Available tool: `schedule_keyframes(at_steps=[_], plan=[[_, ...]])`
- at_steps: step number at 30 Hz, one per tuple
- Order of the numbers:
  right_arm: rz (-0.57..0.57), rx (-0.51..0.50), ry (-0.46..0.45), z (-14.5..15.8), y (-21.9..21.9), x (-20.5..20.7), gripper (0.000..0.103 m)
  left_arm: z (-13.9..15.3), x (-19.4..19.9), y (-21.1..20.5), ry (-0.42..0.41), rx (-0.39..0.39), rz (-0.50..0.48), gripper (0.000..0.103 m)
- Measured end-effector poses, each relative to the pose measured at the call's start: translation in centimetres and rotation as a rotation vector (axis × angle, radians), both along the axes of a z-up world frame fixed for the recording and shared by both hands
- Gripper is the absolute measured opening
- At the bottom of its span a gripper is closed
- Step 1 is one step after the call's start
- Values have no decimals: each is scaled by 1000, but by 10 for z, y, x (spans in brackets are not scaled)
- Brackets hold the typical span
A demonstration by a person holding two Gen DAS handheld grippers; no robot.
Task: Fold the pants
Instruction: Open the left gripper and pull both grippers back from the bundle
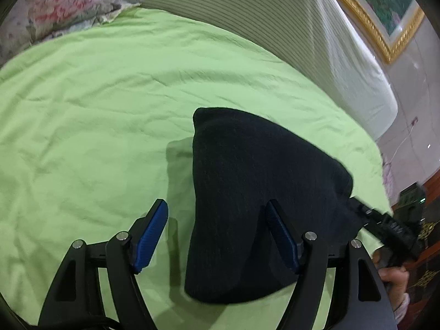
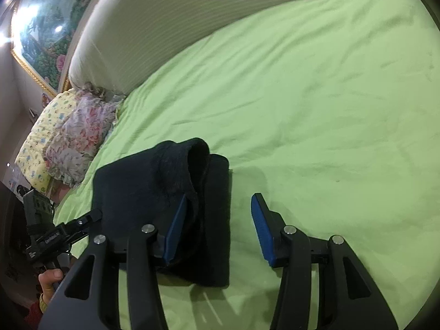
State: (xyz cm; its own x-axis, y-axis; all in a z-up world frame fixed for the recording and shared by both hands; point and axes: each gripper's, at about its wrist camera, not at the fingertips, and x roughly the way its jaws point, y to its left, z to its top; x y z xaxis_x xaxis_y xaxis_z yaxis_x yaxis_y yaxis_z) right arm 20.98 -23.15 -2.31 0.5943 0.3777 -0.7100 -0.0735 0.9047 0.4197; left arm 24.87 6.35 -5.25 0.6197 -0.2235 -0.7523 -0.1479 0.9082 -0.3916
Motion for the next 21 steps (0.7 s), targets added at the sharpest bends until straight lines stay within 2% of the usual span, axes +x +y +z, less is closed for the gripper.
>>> schedule_keyframes(at_steps=[6,8,13,21], plan=[[37,-77,-84,23,14,-19,50,12,-21,-14,-1,122,-12,83],[54,-100,-97,28,21,-24,51,14,-27,-17,3,139,-12,83],[92,-170,-138,34,38,-34,66,20,-47,-20,-25,152,8,83],[143,-236,-192,33,57,-60,79,18,-72,-23,-21,185,43,84]])
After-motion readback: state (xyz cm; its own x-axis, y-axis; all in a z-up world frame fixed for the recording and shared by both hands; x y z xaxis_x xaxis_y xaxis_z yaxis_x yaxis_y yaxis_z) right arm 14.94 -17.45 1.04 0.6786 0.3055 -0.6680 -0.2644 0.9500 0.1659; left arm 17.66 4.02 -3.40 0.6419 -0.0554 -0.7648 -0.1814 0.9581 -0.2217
